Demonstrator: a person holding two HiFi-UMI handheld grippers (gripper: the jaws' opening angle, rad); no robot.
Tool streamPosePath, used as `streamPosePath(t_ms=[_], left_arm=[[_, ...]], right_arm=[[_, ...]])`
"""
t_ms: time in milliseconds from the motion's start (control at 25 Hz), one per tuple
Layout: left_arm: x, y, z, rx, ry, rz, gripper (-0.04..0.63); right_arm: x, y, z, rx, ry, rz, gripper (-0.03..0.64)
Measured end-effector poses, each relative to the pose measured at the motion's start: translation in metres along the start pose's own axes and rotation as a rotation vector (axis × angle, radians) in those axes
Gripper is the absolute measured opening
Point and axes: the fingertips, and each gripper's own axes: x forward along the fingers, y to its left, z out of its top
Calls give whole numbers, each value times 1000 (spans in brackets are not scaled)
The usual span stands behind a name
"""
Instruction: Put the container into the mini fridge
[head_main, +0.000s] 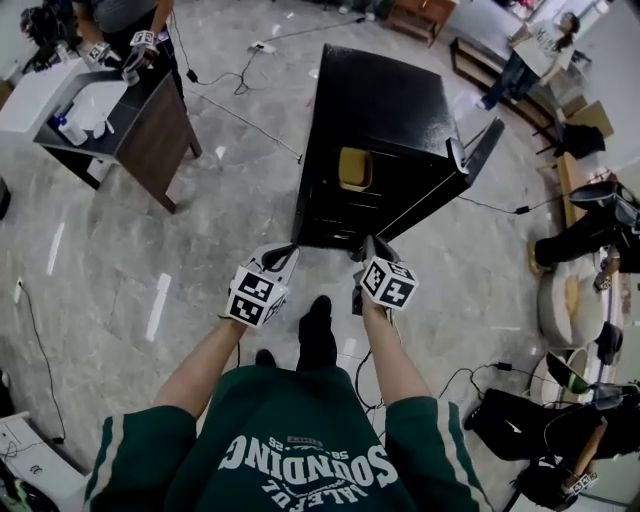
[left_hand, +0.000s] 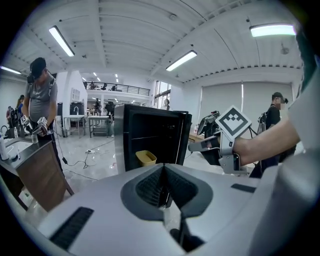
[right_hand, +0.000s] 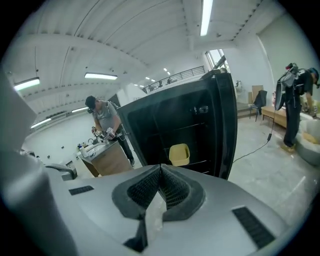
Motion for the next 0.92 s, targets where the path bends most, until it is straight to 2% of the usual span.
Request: streamPosePath(t_ms=[440,920], left_arm=[[-21,-20,2,34,-4,-21,15],[-31,-35,1,46,-9,-23,15]], right_arm=[[-57,20,-17,-64,-63,24,34],[-77,28,-26,-100,-68,48,34]])
